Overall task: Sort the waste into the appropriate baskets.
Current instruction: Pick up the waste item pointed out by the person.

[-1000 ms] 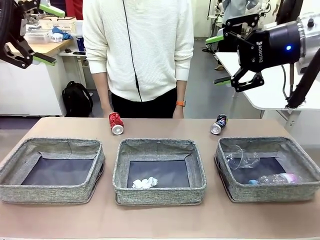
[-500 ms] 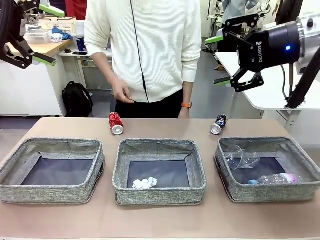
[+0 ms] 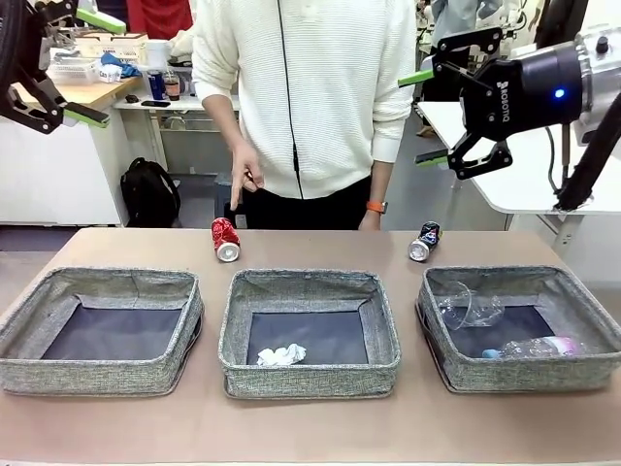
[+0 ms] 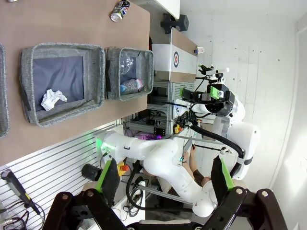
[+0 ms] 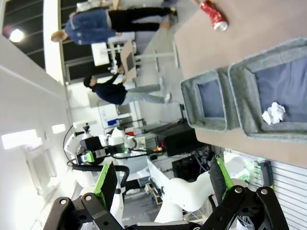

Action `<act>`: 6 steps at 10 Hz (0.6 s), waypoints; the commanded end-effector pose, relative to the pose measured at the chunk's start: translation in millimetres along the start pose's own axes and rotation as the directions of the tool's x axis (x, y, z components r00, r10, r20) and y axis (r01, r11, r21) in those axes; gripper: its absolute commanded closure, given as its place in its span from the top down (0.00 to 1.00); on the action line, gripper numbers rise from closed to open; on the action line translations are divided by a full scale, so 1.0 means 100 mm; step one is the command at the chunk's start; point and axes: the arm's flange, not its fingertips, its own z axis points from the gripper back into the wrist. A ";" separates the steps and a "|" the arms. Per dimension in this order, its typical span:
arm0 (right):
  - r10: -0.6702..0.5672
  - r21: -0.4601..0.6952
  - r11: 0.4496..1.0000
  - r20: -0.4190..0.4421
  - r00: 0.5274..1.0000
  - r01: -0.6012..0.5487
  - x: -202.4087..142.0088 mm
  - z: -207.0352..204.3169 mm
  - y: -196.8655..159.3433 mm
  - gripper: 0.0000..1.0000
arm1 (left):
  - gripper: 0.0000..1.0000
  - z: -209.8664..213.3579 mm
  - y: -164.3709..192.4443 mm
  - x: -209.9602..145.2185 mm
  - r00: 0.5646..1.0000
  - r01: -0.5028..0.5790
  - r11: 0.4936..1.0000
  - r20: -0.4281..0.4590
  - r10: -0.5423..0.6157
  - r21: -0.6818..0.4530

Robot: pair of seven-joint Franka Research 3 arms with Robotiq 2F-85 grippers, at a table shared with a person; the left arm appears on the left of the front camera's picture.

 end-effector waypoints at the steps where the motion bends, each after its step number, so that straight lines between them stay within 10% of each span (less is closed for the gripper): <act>1: -0.012 -0.005 1.000 -0.004 1.000 0.012 0.01 0.01 0.04 1.00 | 1.00 0.01 -0.01 -0.01 1.000 0.013 1.000 -0.004 -0.013 -0.019; 6: -0.012 -0.005 1.000 -0.004 1.000 0.012 0.01 0.01 0.04 1.00 | 1.00 0.00 0.00 0.00 1.000 0.000 1.000 0.000 0.000 0.000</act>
